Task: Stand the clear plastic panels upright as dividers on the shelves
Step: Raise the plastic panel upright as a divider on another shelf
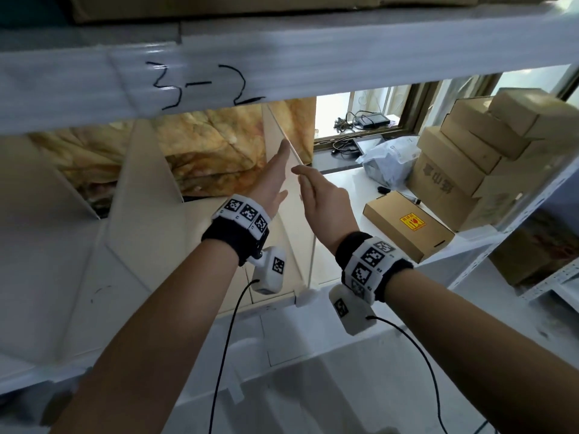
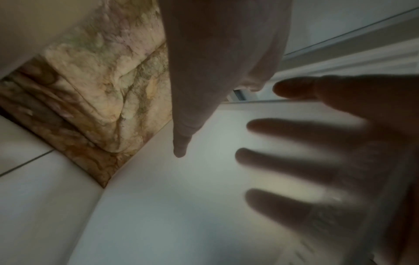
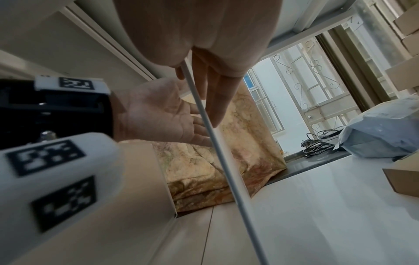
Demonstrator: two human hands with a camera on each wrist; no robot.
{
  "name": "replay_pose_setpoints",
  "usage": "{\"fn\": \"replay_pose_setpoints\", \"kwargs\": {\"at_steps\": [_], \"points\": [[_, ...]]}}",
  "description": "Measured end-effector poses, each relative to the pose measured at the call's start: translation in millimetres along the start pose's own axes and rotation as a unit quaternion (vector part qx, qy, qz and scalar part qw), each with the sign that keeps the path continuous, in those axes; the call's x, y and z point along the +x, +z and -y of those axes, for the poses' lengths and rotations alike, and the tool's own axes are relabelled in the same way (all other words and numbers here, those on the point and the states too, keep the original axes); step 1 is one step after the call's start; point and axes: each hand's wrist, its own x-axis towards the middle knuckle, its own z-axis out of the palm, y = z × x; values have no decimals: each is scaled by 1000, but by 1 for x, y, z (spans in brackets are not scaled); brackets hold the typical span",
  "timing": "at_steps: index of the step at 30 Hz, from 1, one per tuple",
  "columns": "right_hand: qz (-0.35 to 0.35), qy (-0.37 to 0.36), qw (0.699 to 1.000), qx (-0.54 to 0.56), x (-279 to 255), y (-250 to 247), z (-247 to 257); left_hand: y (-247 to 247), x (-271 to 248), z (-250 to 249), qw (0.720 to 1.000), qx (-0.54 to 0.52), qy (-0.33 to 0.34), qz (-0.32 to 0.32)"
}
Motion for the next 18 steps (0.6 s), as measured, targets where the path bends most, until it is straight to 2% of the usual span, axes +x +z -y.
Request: {"fn": "replay_pose_setpoints", "kwargs": {"at_steps": [5, 11, 15, 18], "points": [[39, 53, 997, 31, -1, -6, 5, -10, -18, 17, 1000, -10, -17, -7], [139, 164, 972, 92, -18, -6, -4, -5, -36, 51, 998, -23, -45, -35], [192, 189, 958, 99, -32, 4, -18, 16, -44, 64, 996, -43, -60, -56], [197, 184, 953, 136, -39, 5, -20, 31, -50, 71, 992, -89, -54, -71]]}}
